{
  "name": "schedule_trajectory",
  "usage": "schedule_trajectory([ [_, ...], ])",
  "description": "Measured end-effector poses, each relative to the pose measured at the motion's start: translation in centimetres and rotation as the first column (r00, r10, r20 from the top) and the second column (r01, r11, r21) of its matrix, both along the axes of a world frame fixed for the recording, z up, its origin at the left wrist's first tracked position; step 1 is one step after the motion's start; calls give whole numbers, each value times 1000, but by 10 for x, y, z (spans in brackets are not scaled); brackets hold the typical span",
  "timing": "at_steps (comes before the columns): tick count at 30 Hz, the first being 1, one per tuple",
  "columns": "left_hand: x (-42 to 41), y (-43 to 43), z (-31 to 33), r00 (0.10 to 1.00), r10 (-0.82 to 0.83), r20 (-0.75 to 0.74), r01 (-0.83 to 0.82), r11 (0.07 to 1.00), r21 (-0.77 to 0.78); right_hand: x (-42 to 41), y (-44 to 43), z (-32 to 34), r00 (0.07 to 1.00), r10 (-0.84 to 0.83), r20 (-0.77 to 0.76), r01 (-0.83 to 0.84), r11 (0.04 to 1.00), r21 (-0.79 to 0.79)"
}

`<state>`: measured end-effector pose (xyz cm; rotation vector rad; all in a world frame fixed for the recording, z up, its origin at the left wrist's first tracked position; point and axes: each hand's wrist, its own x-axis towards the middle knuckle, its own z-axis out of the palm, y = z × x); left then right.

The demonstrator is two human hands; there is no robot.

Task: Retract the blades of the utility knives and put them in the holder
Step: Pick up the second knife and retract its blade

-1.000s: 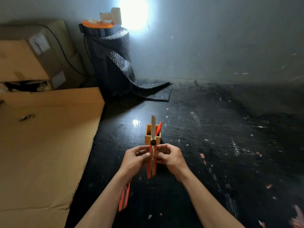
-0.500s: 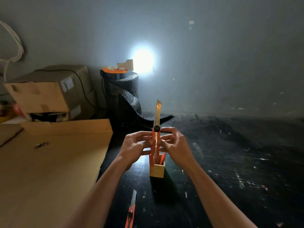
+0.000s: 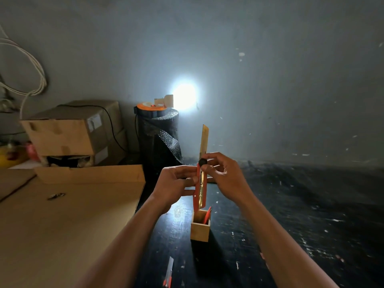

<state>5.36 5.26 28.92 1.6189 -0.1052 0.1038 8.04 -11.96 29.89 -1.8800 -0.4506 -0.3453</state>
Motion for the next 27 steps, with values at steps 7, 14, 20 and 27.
schedule_trajectory([
  [7,0,-3,1,999,5,-32,-7,997,-81,-9,-7,-3,997,79,-23,-80,995,-54],
  [14,3,-5,4,998,-14,-69,8,996,-86,-14,-13,-17,996,81,-33,-80,997,12],
  [20,2,-8,2,986,-27,-166,2,989,-151,-19,-22,-28,985,138,-103,-133,990,51],
  [27,1,-17,4,991,-3,-135,-5,998,-60,-22,-26,-32,984,133,-115,-137,990,-25],
])
